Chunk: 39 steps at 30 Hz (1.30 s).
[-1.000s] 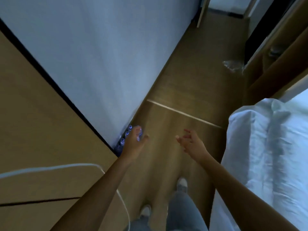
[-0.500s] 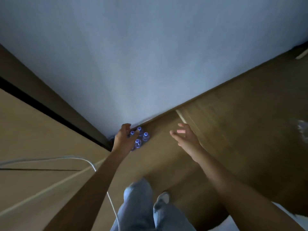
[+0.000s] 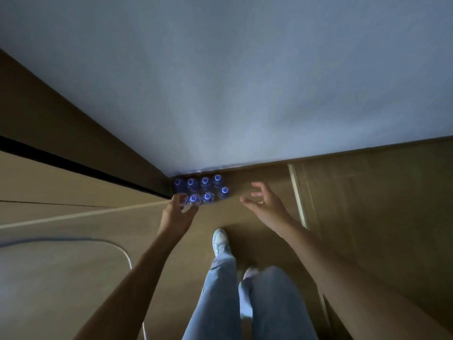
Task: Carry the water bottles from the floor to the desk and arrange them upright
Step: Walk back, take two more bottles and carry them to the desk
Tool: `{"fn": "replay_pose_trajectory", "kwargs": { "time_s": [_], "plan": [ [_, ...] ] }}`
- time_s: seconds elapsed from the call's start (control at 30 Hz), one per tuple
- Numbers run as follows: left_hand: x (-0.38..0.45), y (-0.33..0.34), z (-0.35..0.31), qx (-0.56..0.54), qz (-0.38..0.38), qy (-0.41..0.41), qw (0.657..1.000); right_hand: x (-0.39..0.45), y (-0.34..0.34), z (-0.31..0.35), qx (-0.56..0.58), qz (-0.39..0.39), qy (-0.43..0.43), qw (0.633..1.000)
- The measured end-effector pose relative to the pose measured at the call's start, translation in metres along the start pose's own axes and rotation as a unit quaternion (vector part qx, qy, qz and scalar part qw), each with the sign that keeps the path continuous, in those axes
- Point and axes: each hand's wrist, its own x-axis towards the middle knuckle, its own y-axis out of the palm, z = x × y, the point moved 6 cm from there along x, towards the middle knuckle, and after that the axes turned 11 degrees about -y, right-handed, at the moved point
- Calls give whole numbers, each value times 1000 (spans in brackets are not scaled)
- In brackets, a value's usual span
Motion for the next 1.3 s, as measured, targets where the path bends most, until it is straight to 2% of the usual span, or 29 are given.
{"fn": "replay_pose_trajectory", "kwargs": {
  "time_s": [0.3,0.5,0.7,0.87,1.03,1.17,1.3],
  "plan": [
    [71,78,50,-11,-45,-39,998,97,30,-74,-55,59,-25,996],
    [149,157,115,-15,-64,-47,997,171,80,-175,-69,93,-40,992],
    [255,226,167,-5,-74,20,997,270,142,-282,-87,127,-59,986],
    [337,267,198,-21,-76,75,994,342,196,-346,-102,183,-95,973],
    [384,297,230,-58,-82,61,993,383,241,-387,-114,217,-150,958],
    [402,309,246,-84,-79,44,992,397,256,-404,-104,204,-180,957],
    [404,316,251,-83,-82,76,990,401,259,-405,-96,202,-225,948]
  ]
}}
